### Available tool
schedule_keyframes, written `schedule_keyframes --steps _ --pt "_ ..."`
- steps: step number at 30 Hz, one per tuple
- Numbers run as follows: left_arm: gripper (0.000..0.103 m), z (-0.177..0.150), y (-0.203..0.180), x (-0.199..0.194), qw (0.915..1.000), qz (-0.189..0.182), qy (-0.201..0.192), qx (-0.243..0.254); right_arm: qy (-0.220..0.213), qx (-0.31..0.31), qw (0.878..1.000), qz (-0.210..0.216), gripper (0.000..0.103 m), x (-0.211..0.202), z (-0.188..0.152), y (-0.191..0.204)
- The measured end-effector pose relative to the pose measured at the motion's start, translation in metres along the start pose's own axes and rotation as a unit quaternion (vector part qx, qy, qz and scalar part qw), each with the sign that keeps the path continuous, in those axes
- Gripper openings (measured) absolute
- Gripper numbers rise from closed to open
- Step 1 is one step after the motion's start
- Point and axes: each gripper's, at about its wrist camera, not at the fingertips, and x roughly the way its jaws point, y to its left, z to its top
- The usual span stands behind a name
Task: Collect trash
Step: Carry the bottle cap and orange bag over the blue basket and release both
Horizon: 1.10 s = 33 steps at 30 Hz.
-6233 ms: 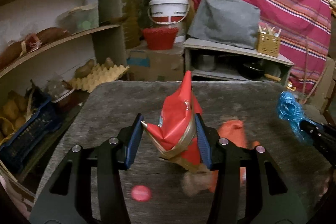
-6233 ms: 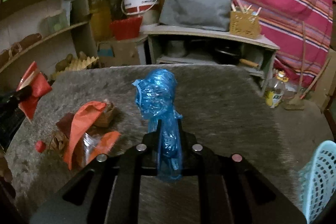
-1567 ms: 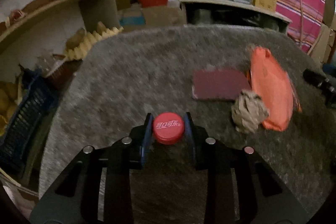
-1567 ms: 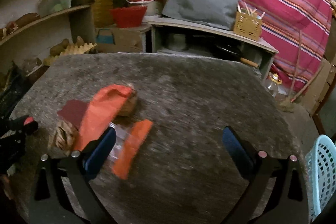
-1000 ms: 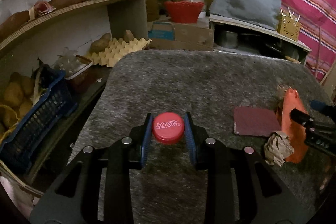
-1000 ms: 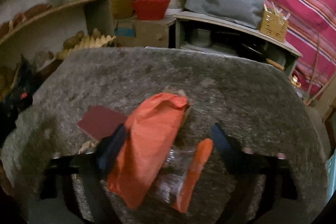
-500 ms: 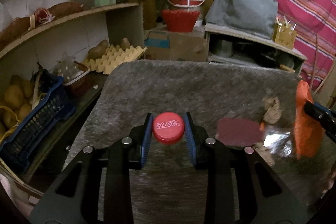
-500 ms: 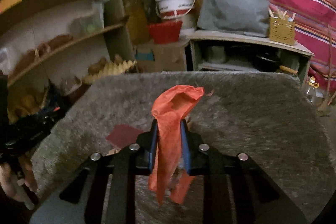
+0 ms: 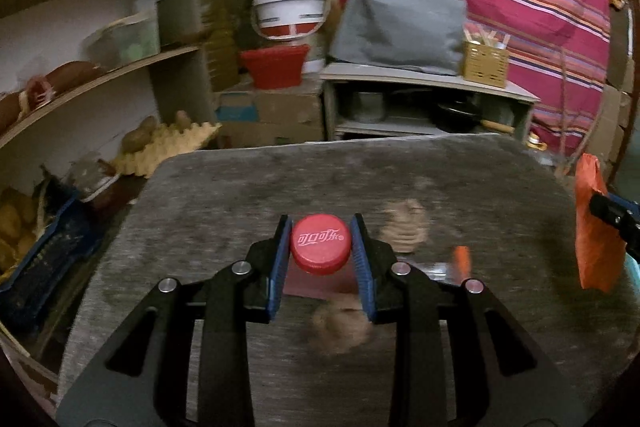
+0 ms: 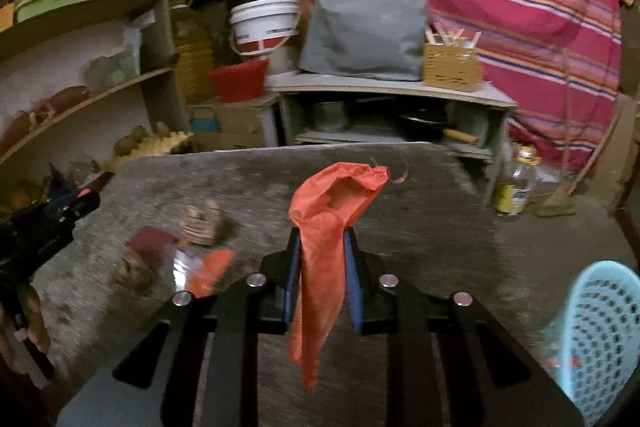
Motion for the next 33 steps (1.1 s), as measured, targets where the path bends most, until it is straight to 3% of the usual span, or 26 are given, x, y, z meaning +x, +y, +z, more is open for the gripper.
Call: schedule_keyframes --steps 13,23,28,33 --pt "0.029 -0.004 -0.101 -0.010 0.9979 -0.046 -0.008 0.045 0.008 0.016 0.999 -0.044 0.021 -0.036 -0.021 -0.082" --pt "0.029 -0.003 -0.151 -0.015 0.9964 -0.070 0.002 0.047 -0.014 0.054 0.996 -0.071 0.021 -0.070 -0.026 -0.146" --pt "0.029 0.001 -0.197 -0.029 0.9937 -0.086 -0.012 0.071 -0.031 0.093 0.991 -0.088 0.021 -0.088 -0.026 -0.191" --pt "0.029 0.002 -0.254 -0.043 0.9884 -0.126 -0.017 0.084 -0.034 0.121 0.984 -0.124 0.021 -0.104 -0.037 -0.236"
